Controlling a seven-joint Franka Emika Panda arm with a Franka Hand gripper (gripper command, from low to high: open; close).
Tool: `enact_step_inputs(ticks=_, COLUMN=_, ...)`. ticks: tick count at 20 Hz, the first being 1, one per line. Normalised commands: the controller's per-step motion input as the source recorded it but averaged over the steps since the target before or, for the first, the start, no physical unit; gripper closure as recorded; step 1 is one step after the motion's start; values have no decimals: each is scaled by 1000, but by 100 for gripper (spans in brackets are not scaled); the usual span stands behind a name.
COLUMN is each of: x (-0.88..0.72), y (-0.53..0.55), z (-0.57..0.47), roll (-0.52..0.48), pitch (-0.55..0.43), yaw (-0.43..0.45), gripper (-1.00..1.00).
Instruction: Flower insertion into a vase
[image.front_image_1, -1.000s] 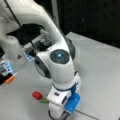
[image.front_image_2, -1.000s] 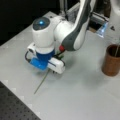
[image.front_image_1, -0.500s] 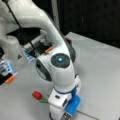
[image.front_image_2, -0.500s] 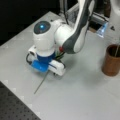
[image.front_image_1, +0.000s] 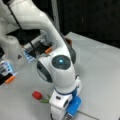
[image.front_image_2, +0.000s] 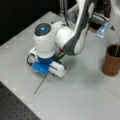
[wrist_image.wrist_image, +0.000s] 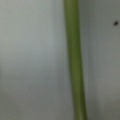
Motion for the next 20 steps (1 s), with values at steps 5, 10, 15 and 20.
enact_step_inputs(ticks=5, x=89, y=-80, z=-51, roll=-35, pitch=10, yaw=-3, gripper=100)
enact_step_inputs(ticks=10, x=72, y=-76, z=-17, roll=-27, pitch=29, yaw=-11, gripper=100)
enact_step_inputs(ticks=15, x=31, y=-43, z=122, roll=-25, pitch=58, yaw=-14, gripper=100)
enact_step_inputs(ticks=20, x=-20, y=-22, z=334, roll=-24, pitch=93, yaw=-25, gripper=100)
